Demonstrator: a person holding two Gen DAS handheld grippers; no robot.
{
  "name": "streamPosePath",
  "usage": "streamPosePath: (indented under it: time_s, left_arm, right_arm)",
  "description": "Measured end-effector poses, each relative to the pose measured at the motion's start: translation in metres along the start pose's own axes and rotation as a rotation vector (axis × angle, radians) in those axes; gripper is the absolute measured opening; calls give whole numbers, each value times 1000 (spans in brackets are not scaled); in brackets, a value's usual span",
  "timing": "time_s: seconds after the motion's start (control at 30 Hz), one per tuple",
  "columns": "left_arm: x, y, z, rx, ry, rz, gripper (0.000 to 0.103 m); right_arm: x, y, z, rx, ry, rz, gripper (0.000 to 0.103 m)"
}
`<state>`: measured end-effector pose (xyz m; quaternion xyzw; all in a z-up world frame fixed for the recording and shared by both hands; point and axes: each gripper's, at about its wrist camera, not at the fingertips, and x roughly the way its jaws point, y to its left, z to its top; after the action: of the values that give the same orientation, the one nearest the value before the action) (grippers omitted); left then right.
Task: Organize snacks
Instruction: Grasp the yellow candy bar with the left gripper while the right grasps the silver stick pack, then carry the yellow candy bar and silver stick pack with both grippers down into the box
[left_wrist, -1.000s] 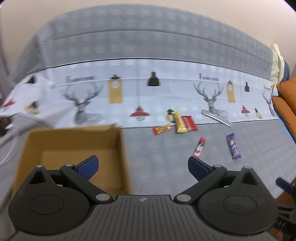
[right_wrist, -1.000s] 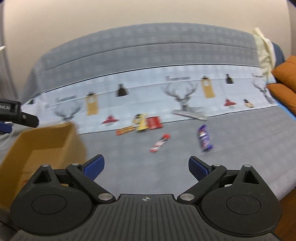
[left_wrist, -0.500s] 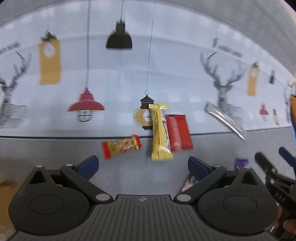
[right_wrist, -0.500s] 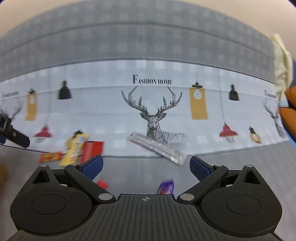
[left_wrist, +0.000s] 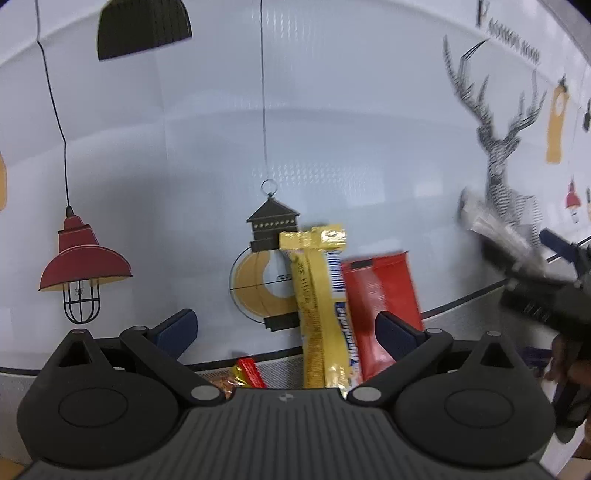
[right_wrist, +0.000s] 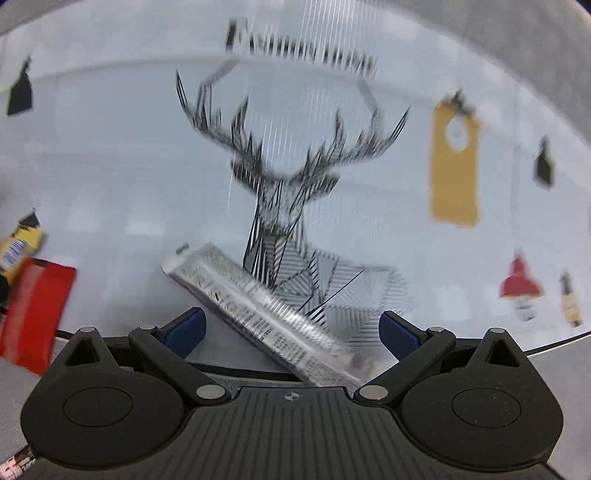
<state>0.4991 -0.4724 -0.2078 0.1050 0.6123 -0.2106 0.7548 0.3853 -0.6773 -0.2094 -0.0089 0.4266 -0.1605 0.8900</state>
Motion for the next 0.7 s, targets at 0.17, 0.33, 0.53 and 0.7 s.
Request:
streamPosePath:
  time_s: [0.17, 0.33, 0.53, 0.7]
  left_arm:
    - [1, 1, 1, -3, -20, 14, 103]
    - [-13, -10, -2, 69, -114, 26, 13]
    - [-36, 5, -10, -20, -135, -24, 13]
    - [-93, 12, -35, -38, -215, -76, 13]
  right_arm:
    - [14, -14, 5, 165, 11, 62, 103]
    - [8, -8, 0, 123, -28, 85, 80]
    - [-11, 15, -3, 56, -20, 76, 24]
    - [-45, 21, -4, 88, -71, 73, 21]
